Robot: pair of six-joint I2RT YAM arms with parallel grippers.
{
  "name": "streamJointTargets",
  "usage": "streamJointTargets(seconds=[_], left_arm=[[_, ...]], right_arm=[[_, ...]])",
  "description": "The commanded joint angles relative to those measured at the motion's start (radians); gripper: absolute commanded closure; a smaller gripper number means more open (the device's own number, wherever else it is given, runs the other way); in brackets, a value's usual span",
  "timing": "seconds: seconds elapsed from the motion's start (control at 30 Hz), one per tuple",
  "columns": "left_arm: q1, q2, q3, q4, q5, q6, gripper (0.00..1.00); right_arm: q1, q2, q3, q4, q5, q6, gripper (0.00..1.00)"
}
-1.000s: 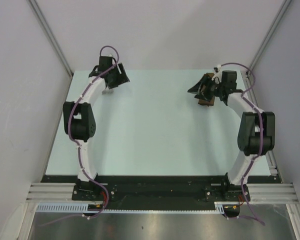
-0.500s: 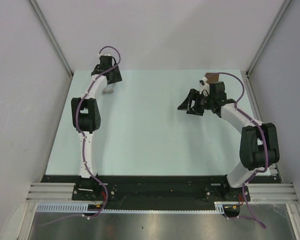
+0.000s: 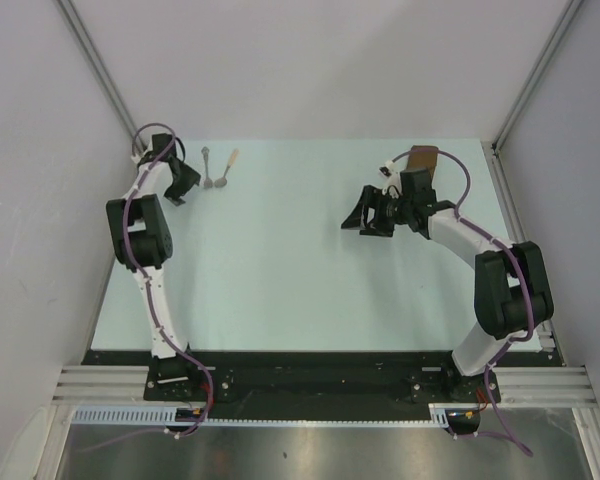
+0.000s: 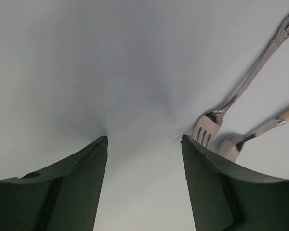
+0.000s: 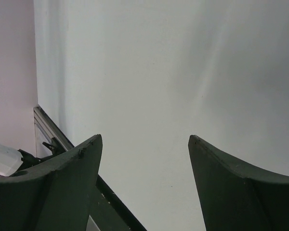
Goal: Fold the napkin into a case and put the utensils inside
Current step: Pick up the fork from the corner of the board.
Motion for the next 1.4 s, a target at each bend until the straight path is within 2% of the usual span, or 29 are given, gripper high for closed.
streamJointTargets(seconds=[0.0,0.13,0.3,0.4,0.43,0.5,0.53,0.6,0.77,0.8,0.97,1.07,1.23,1.27,1.37], left_arm=[[0.009,-0.034,0.012,-0.019,0.141,-0.229,0.33],[0.014,-0.011,-0.012,0.052,0.254,-0.341,0.33],[0.014,-0.025,-0.122,0.168,0.336,-0.493,0.38],[0.014,-0.061,-0.222,0.23,0.353,-0.568,0.5],[0.015,-0.071,-0.271,0.251,0.347,-0.596,0.62],[0.018,-0.094,-0.302,0.294,0.336,-0.61,0.73],[0.02,-0.098,-0.313,0.299,0.334,-0.617,0.85],[0.026,-0.107,-0.313,0.299,0.342,-0.616,0.99],[0.035,-0.202,-0.354,0.297,0.317,-0.559,1.0],[0.04,-0.26,-0.376,0.31,0.323,-0.548,1.0],[0.023,-0.486,-0.599,0.414,0.371,-0.478,1.0],[-0.037,-0.627,-0.766,0.518,0.467,-0.441,1.0],[-0.271,-0.782,-1.035,0.826,0.656,-0.476,1.0],[-0.308,-0.817,-1.066,0.871,0.664,-0.491,1.0],[-0.518,-0.868,-1.163,1.006,0.633,-0.541,1.0]], right_arm=[[-0.001,-0.032,-0.013,0.028,0.02,-0.012,0.23],[-0.001,-0.055,-0.025,0.035,0.024,-0.014,0.23],[-0.004,-0.064,-0.042,0.029,0.033,-0.021,0.22],[-0.004,-0.063,-0.044,0.031,0.029,-0.021,0.23],[-0.002,-0.061,-0.044,0.031,0.027,-0.02,0.22],[0.002,-0.064,-0.045,0.035,0.027,-0.018,0.22],[0.005,-0.066,-0.044,0.032,0.029,-0.017,0.23],[0.015,-0.07,-0.045,0.032,0.038,-0.018,0.22],[0.036,-0.069,-0.053,0.015,0.05,-0.03,0.22],[0.039,-0.072,-0.058,0.017,0.058,-0.03,0.22],[0.077,-0.09,-0.076,0.037,0.047,-0.008,0.22],[0.096,-0.096,-0.09,0.099,0.02,0.055,0.2],[0.088,-0.136,-0.166,0.225,-0.017,0.198,0.1],[0.087,-0.165,-0.186,0.274,-0.02,0.235,0.09],[0.07,-0.251,-0.287,0.391,-0.022,0.322,0.09]])
